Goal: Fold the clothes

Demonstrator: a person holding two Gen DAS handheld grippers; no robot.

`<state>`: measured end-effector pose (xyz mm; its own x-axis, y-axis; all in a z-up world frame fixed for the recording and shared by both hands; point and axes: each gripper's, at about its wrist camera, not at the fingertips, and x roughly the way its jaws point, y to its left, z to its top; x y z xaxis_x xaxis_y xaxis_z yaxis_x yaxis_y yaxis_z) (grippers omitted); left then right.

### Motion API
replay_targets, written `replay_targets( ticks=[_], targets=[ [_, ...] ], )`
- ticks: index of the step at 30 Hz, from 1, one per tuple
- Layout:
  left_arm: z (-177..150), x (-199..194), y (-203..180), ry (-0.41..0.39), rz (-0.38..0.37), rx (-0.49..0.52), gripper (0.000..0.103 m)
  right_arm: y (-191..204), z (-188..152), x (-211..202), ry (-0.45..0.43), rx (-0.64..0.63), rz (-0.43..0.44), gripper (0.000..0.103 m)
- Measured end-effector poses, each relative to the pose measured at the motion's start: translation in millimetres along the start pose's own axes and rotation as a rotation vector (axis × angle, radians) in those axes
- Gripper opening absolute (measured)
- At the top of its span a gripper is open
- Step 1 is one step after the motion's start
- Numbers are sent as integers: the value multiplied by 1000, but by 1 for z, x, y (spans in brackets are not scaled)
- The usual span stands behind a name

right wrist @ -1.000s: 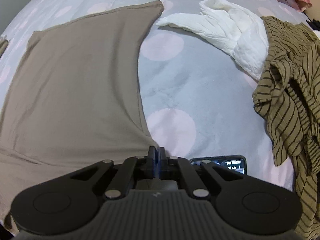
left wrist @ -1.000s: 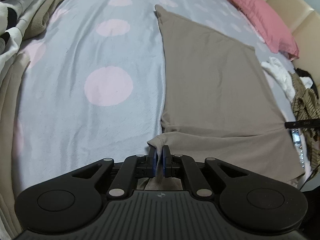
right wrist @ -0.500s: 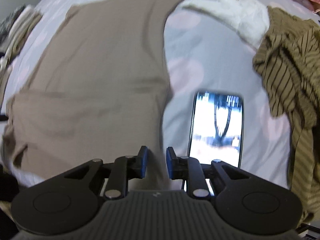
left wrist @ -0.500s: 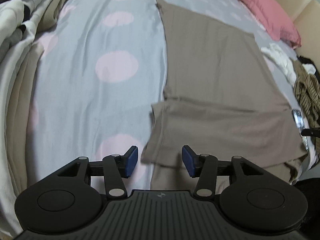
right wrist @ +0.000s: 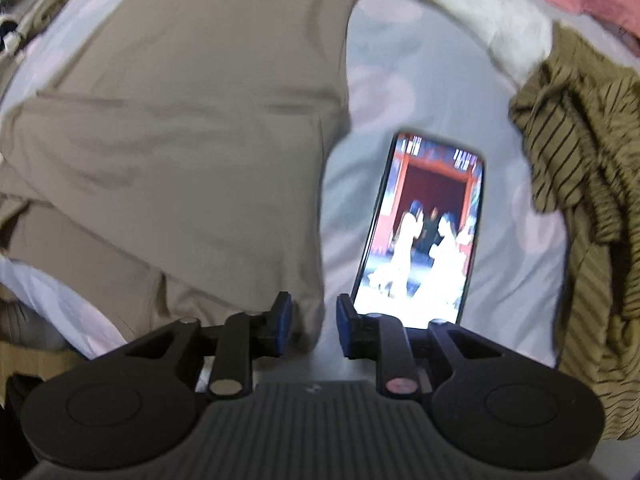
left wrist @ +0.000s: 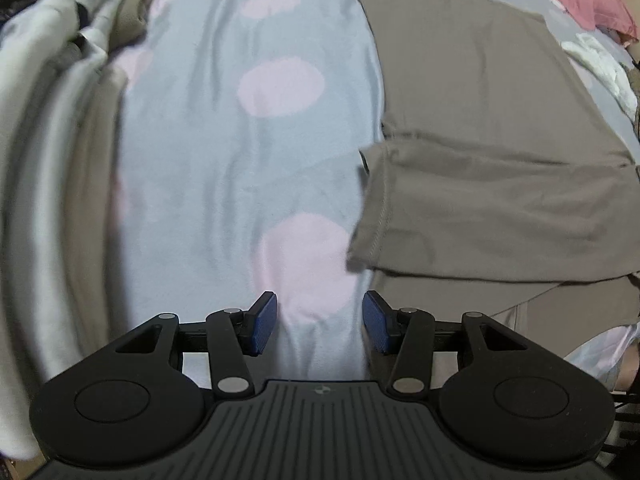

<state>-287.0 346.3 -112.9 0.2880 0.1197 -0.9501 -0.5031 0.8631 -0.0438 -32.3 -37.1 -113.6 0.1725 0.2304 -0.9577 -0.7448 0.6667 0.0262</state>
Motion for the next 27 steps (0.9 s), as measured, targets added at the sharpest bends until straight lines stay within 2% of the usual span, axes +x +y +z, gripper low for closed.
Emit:
replay_targets(
  ticks=[2, 5, 11, 16, 27],
  targets=[
    [5, -12, 3, -46, -28, -16, 46, -4, 8, -10, -36, 27, 23, 33],
    [22, -28, 6, -118, -111, -52, 46, -10, 30, -20, -83, 69, 59, 37],
    [73, -40, -2, -217, -214, -65, 51, -21, 86, -27, -151, 114, 116, 38],
    [123, -16, -7, -251, -204, -43, 50, -41, 130, -9, -180, 183, 142, 38],
    [213, 71, -8, -258, -233, -95, 50, -72, 221, 62, -229, 264, 215, 38]
  ],
)
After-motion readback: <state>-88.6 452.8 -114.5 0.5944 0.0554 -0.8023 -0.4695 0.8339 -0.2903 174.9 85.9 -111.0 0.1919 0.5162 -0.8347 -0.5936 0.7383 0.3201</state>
